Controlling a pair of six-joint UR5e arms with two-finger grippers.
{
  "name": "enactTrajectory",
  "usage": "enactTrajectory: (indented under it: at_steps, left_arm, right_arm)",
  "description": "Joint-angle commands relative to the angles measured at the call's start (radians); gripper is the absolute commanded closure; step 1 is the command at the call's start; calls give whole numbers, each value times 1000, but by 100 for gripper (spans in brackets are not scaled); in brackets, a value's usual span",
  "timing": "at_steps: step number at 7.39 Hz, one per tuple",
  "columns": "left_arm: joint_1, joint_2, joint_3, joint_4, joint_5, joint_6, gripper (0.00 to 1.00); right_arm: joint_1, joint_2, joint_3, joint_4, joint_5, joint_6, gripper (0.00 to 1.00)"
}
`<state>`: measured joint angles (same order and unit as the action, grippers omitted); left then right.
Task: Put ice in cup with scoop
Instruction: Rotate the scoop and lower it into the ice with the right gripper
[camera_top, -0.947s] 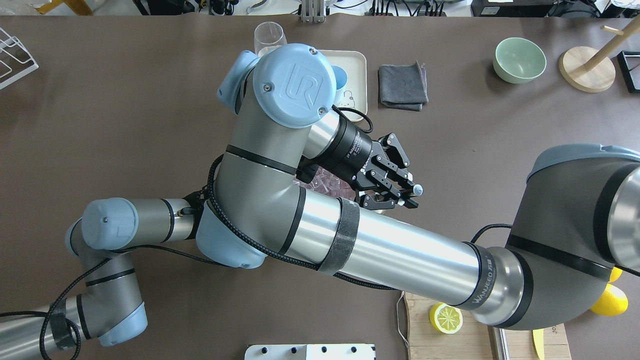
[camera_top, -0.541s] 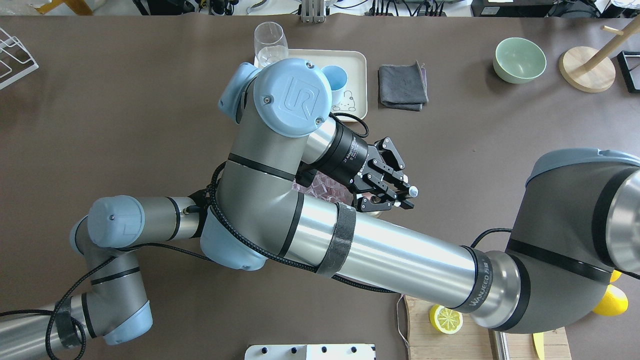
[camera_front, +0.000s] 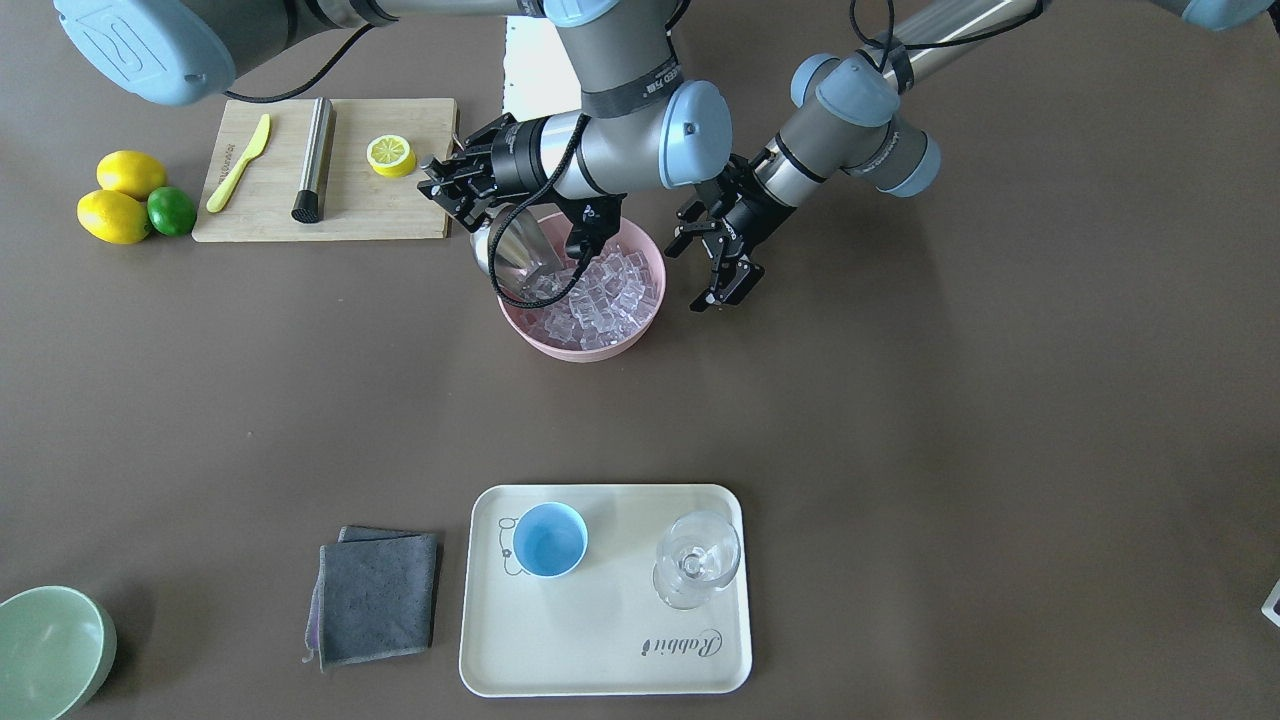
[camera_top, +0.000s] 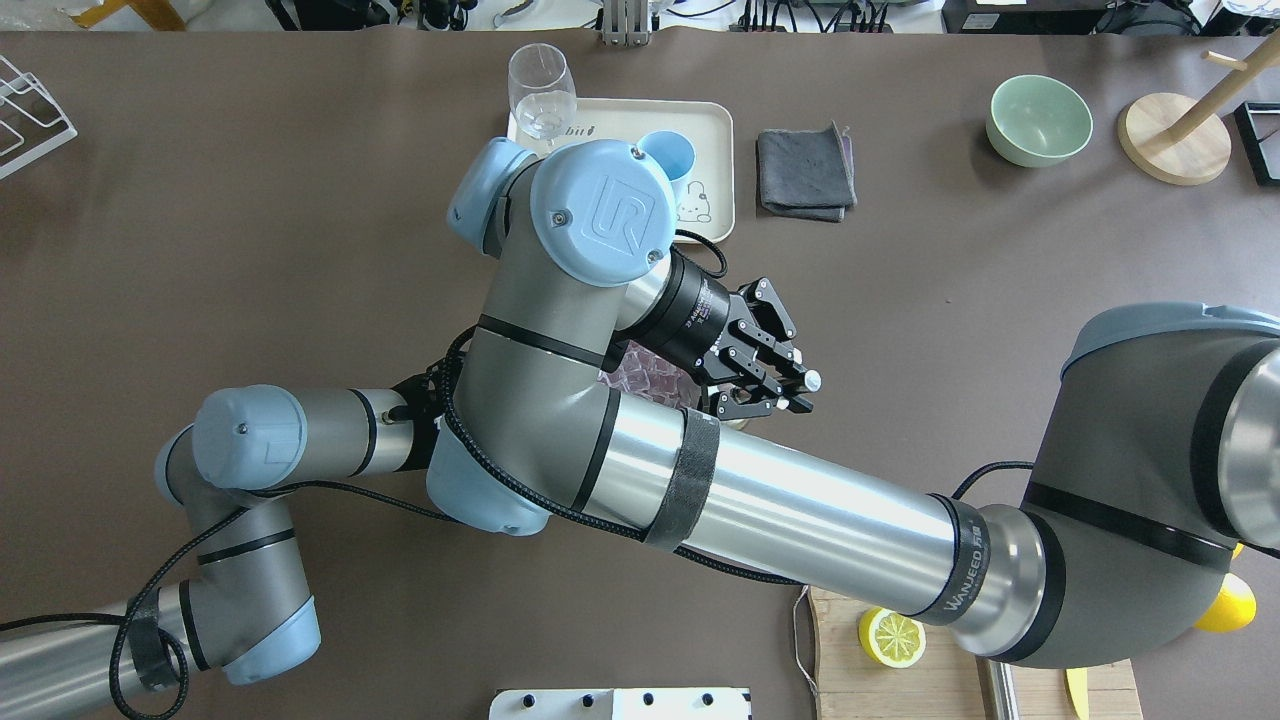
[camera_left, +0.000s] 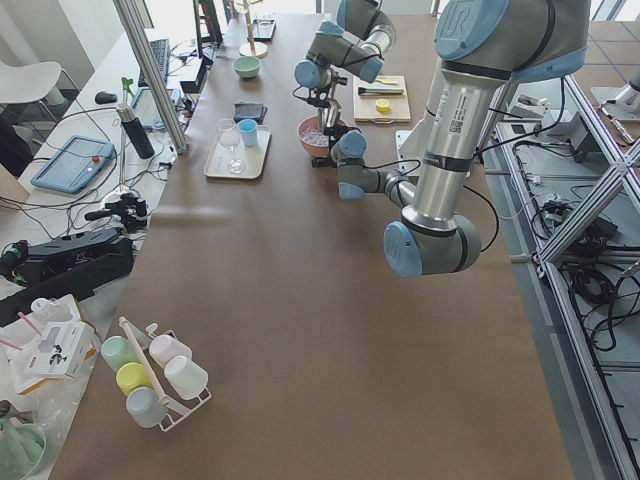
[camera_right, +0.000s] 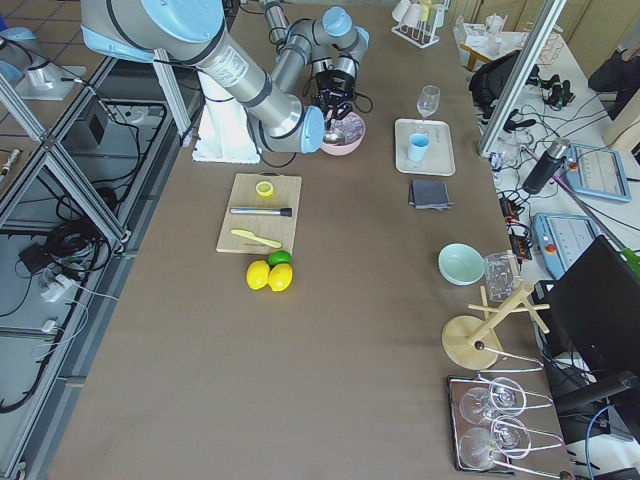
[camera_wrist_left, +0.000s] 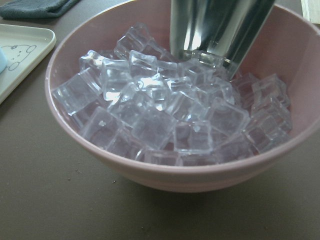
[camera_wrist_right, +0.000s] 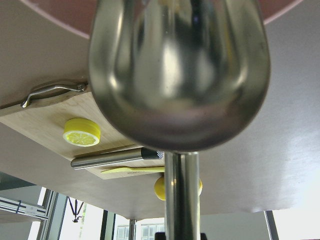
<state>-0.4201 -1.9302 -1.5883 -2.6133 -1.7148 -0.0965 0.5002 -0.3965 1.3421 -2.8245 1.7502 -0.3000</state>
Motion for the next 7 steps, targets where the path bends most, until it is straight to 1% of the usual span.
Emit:
enactTrajectory:
  at_steps: [1, 2, 3, 4, 6, 7]
  left_arm:
    - [-2, -7, 1, 16, -5, 0, 2]
    - [-2, -4, 2, 15, -6, 1, 2]
    - [-2, -4, 2, 15, -6, 1, 2]
    - [-2, -3, 2, 15, -5, 1, 2]
    - [-2, -1, 4, 15, -3, 1, 2]
    - [0, -6, 23, 12, -3, 1, 2]
  right_arm:
    - [0, -27, 12, 82, 5, 4, 100]
    - [0, -30, 14, 106, 8, 7, 100]
    - [0, -59, 43, 149, 8, 8, 100]
    - [0, -100, 108, 175, 8, 9, 100]
    - [-2, -145, 158, 223, 6, 9, 100]
    - [-2, -174, 196, 259, 6, 1, 100]
